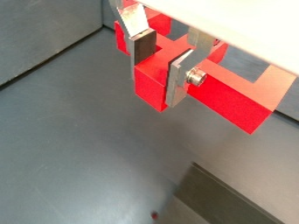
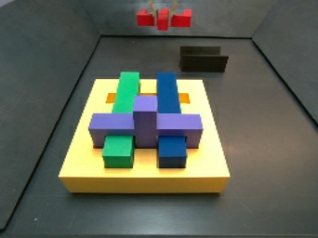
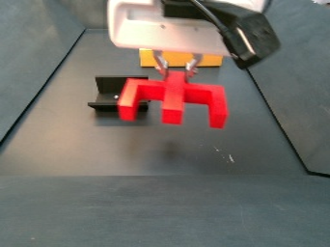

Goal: Pick up the red object. Move up. Place the red object on the fixture. Regrasp the red object. Move to above the board. Insert the red object.
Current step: Place the red object on the fixture.

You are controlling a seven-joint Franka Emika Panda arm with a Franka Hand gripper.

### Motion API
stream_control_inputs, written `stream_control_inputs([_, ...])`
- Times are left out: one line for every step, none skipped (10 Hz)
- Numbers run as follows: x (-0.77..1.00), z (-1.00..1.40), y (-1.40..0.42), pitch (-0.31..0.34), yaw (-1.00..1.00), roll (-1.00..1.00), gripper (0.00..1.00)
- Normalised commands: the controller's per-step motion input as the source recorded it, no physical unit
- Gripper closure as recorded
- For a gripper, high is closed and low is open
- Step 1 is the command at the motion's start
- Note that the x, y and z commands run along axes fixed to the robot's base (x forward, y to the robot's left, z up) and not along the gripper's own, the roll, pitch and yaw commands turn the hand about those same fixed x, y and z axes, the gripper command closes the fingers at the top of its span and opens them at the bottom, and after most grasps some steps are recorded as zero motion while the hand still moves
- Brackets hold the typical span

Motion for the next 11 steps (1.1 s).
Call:
stream_control_inputs([0.56, 0.33, -0.16, 0.0, -0.16, -0.23, 1.0])
stream_control_inputs([0.7, 0.27, -0.17, 0.066, -0.06, -0.32, 1.0])
stream_control_inputs([0.59, 0.15, -0.15, -0.086, -0.14, -0.5, 1.0])
stream_control_inputs([0.52, 0.03, -0.16, -0.191, 0.0, -0.55, 1.0])
stream_control_inputs([0.62, 0.0, -0.19, -0.046, 0.0, -0.51, 1.0])
stream_control_inputs([0.46, 0.0, -0.19, -0.131, 0.01, -0.53, 1.0])
stream_control_inputs([0.53, 0.0, -0.21, -0.074, 0.05, -0.53, 1.0])
stream_control_inputs([0.66, 0.07, -0.25, 0.0, 0.0, -0.45, 1.0])
stream_control_inputs([0.65, 0.11, -0.32, 0.0, 0.0, -0.34, 1.0])
stream_control_inputs([0.86, 0.0, -0.2, 0.0, -0.17, -0.43, 1.0])
stream_control_inputs([0.86, 0.0, -0.13, 0.0, -0.19, -0.44, 1.0])
